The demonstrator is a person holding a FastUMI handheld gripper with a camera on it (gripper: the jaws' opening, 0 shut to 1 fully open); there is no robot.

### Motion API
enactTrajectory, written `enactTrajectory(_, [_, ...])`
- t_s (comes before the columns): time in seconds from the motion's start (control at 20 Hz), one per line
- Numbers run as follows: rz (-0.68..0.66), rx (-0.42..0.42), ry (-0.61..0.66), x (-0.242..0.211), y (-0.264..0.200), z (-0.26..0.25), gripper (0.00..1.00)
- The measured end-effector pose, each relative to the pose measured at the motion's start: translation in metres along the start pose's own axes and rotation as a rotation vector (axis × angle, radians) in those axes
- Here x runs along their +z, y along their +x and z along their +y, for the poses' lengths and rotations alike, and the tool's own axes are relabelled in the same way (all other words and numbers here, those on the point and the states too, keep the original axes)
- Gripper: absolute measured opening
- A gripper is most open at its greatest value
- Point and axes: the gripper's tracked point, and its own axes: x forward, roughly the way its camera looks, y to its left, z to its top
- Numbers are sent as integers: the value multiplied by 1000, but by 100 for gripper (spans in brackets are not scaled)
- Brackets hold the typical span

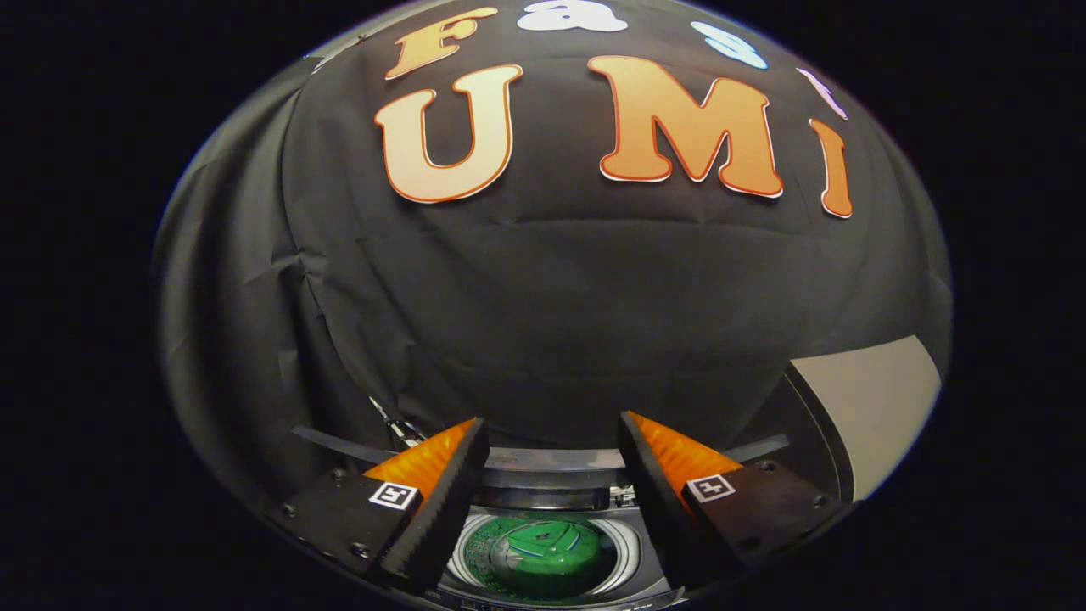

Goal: Put the clothes into the washing machine and then close the washing machine lid.

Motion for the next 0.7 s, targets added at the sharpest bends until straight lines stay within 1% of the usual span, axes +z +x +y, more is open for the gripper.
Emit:
enactTrajectory(0.2, [-11, -6, -7, -15, -12, 3, 99])
enactTrajectory(0.35, [-44, -14, -8, -22, -23, 3, 99])
enactTrajectory(0.6, [-59, -13, -9, -36, -26, 6, 98])
enactTrajectory(0.7, [-43, -17, -6, -46, -27, 5, 98])
